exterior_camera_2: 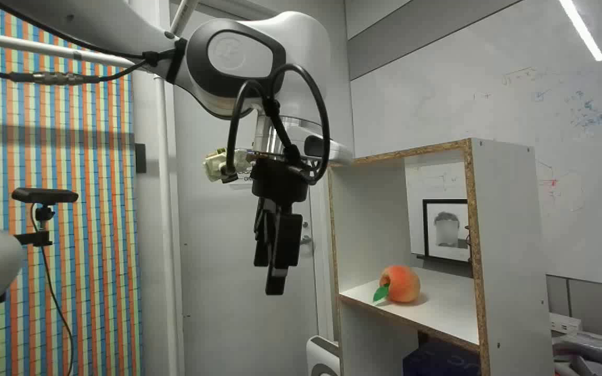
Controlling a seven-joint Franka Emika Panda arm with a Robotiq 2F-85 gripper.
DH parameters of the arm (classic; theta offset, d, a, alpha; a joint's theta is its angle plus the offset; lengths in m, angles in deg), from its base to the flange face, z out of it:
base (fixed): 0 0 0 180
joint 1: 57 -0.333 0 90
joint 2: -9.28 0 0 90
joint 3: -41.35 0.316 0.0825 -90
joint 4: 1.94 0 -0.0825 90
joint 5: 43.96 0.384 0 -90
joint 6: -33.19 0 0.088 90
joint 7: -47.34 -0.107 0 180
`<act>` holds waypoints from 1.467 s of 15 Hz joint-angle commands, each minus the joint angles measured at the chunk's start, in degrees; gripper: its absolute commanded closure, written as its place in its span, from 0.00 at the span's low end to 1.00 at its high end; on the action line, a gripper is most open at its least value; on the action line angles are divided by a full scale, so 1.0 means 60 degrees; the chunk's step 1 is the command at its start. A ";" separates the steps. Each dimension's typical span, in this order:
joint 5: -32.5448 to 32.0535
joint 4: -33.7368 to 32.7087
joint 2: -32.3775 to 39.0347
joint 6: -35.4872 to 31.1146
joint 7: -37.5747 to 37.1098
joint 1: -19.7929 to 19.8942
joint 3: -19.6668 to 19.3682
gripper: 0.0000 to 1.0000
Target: Put the pear on top of the cabinet
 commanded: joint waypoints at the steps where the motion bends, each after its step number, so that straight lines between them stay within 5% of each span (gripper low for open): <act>1: 0.0051 -0.0048 0.0016 0.0008 0.0051 0.0128 0.0114 0.00; 5: 0.0128 0.0109 -0.0084 -0.0455 0.0387 0.0059 0.0023 0.00; 10: 0.1032 0.0971 0.0825 -0.4497 0.2259 -0.0317 -0.0547 0.00; 16: 0.4949 0.0860 0.2876 -0.8522 0.5137 -0.2110 -0.1131 0.00; 20: 0.7696 -0.0036 0.4077 -0.9338 0.6949 -0.3177 -0.1077 0.00; 22: 0.7926 -0.0552 0.4693 -0.9588 0.7208 -0.3247 -0.0956 0.00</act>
